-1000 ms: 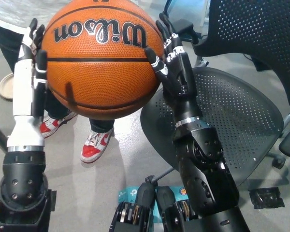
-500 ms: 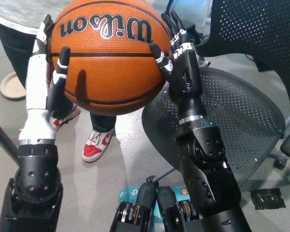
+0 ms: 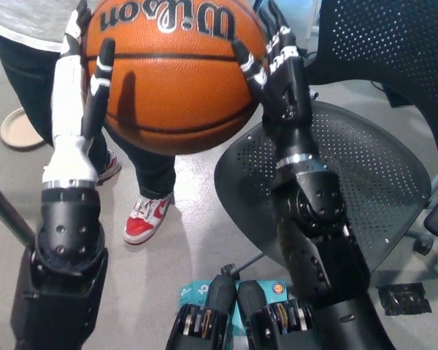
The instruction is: The robot grabs the basketball from a person using both hands and then drops it on the black chair in the front
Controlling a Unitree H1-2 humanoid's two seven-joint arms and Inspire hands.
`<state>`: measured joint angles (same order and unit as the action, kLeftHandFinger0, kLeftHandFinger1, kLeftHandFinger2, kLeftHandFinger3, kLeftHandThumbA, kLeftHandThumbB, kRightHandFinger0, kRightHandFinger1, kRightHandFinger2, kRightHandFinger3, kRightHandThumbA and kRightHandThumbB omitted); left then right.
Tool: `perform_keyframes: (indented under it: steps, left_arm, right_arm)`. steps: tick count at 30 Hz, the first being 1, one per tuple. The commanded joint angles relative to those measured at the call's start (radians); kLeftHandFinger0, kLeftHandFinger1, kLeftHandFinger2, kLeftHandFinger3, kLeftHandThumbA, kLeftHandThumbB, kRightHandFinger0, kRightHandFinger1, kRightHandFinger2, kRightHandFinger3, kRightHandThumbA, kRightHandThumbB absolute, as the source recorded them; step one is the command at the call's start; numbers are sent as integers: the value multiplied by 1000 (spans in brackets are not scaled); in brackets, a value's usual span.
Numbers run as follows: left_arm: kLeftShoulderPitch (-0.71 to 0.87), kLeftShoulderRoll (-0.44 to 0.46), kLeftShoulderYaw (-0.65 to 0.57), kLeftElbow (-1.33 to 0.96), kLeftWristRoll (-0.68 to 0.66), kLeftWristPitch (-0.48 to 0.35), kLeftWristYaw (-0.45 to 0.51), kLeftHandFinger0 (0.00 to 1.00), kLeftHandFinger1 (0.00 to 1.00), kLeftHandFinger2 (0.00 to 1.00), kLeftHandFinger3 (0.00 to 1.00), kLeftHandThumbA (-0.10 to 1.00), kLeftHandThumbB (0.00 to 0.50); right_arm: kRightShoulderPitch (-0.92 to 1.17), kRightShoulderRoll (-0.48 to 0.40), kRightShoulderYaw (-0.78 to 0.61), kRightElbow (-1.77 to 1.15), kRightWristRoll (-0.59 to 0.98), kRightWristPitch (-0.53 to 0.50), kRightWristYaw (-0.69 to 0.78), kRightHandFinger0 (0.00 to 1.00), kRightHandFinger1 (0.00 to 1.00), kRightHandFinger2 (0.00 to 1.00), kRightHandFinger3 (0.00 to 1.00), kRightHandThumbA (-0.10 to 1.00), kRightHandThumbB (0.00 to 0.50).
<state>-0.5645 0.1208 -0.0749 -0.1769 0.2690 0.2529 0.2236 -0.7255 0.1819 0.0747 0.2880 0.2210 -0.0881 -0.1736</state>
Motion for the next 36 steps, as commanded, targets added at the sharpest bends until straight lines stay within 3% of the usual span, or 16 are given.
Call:
perform_keyframes:
  steps: [1,8,13,14,15,17,20,22,29,32,34,36]
  left_arm:
    - [-103,-100,-90,-6,-120,-70,-142,1000,1000,1000,1000,1000,201]
    - [-142,-106,-89,-13,-108,-43,-140,1000,1000,1000,1000,1000,236]
    - [-197,-92,-113,-2,-59,-16,-148,1000,1000,1000,1000,1000,231]
    - [-216,-96,-117,2,-62,2,-154,1000,1000,1000,1000,1000,232]
    - [-228,-99,-119,16,-72,-15,-158,1000,1000,1000,1000,1000,202]
    - [-243,-100,-124,29,-74,-18,-160,1000,1000,1000,1000,1000,197]
    - [-283,-106,-141,56,-54,10,-159,1000,1000,1000,1000,1000,252]
    - [-300,-114,-148,71,-59,6,-160,1000,1000,1000,1000,1000,263]
    - [-376,-140,-162,165,-65,-2,-156,1000,1000,1000,1000,1000,235]
    - [-399,-141,-186,192,-32,9,-153,1000,1000,1000,1000,1000,221]
    - [-410,-159,-190,216,-35,5,-141,1000,1000,1000,1000,1000,218]
    - [-431,-179,-183,260,-42,-24,-126,1000,1000,1000,1000,1000,208]
  right_arm:
    - [-145,68,77,-54,-89,85,39,1000,1000,1000,1000,1000,205]
    - [-167,61,62,-74,-53,84,28,1000,1000,1000,1000,1000,198]
    - [-194,48,36,-111,-19,118,29,1000,1000,1000,1000,1000,179]
    - [-204,44,29,-121,-44,132,1,1000,1000,1000,1000,1000,201]
    - [-206,41,19,-133,-46,144,-12,1000,1000,1000,1000,1000,216]
    - [-210,29,12,-145,-26,143,4,1000,1000,1000,1000,1000,214]
    - [-228,-4,-8,-142,6,129,37,1000,1000,1000,1000,1000,196]
    - [-235,-16,-18,-151,14,136,36,1000,1000,1000,1000,1000,193]
    - [-258,-54,-63,-163,55,174,29,1000,1000,1000,1000,1000,189]
    - [-259,-68,-81,-166,86,178,42,1000,1000,1000,1000,1000,177]
    - [-257,-79,-95,-166,108,169,51,1000,1000,1000,1000,1000,140]
    - [-266,-93,-106,-163,101,185,38,1000,1000,1000,1000,1000,147]
